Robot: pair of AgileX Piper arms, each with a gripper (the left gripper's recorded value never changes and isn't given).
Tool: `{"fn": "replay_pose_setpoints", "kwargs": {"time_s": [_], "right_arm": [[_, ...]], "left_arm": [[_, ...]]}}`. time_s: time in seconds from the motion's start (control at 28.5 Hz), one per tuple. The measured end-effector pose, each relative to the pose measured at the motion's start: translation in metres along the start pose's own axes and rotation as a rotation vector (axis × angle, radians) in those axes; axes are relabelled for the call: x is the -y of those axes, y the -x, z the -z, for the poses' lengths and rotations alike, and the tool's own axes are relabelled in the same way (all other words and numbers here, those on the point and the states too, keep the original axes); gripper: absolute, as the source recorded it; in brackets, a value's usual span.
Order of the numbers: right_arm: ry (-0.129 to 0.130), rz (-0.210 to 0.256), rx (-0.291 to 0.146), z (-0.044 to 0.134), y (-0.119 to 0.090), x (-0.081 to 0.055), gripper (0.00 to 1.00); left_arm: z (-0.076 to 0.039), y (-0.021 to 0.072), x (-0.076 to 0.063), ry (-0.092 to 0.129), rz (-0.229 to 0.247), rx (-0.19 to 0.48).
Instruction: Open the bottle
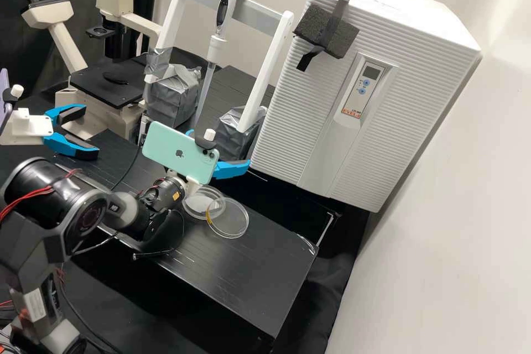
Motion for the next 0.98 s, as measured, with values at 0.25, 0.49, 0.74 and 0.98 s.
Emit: {"fn": "replay_pose_setpoints", "kwargs": {"time_s": [0.25,0.49,0.74,0.98], "right_arm": [[0.011,-0.027,-0.138,0.024,0.020,-0.002,1.00],[0.051,0.035,-0.200,0.038,0.028,0.016,1.00],[0.113,0.064,-0.223,0.047,0.031,0.030,1.00],[0.122,0.113,-0.209,0.046,0.029,0.045,1.00]], "left_arm": [[0.000,0.0000,0.000,0.000,0.000,0.000],[0.000,0.0000,0.000,0.000,0.000,0.000],[0.000,0.0000,0.000,0.000,0.000,0.000],[0.000,0.0000,0.000,0.000,0.000,0.000]]}}
